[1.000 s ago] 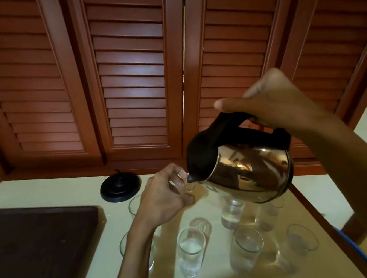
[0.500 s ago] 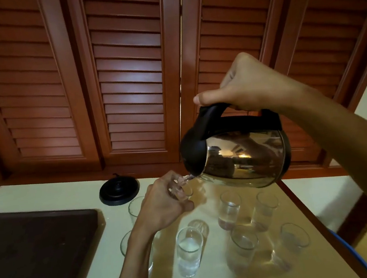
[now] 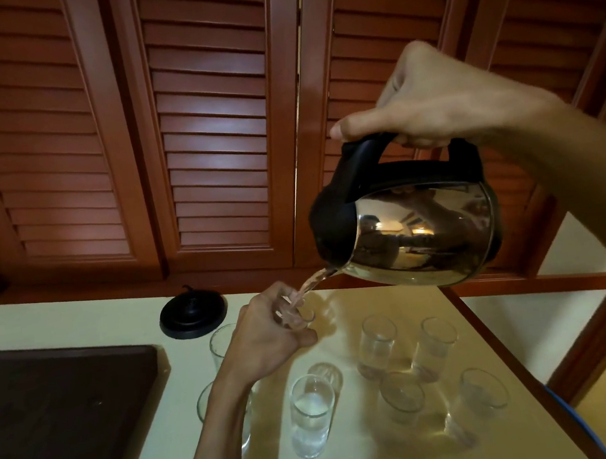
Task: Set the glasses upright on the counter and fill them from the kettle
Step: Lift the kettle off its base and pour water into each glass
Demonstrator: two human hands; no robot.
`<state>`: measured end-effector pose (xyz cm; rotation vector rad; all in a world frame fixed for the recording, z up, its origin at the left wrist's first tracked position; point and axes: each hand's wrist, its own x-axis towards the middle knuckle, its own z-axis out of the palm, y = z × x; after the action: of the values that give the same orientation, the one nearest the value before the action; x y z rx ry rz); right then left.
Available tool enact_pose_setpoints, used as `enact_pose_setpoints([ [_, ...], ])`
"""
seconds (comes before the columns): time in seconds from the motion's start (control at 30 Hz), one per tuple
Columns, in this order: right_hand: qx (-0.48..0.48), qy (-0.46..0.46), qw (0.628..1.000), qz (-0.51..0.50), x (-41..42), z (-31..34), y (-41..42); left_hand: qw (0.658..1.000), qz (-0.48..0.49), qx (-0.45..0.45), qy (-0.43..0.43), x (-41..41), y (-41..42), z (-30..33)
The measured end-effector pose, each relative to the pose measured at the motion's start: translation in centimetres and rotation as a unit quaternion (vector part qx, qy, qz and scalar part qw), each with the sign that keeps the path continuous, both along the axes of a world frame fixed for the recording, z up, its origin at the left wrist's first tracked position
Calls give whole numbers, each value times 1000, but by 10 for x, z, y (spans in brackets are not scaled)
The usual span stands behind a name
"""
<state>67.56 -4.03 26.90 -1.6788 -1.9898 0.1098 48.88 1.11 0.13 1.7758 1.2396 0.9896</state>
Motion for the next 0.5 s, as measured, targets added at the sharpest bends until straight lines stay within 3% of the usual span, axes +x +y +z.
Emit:
enact_pose_setpoints([
  [0.5, -4, -6, 1000, 12, -1, 2, 7, 1000, 1, -5, -16, 1, 1, -5],
])
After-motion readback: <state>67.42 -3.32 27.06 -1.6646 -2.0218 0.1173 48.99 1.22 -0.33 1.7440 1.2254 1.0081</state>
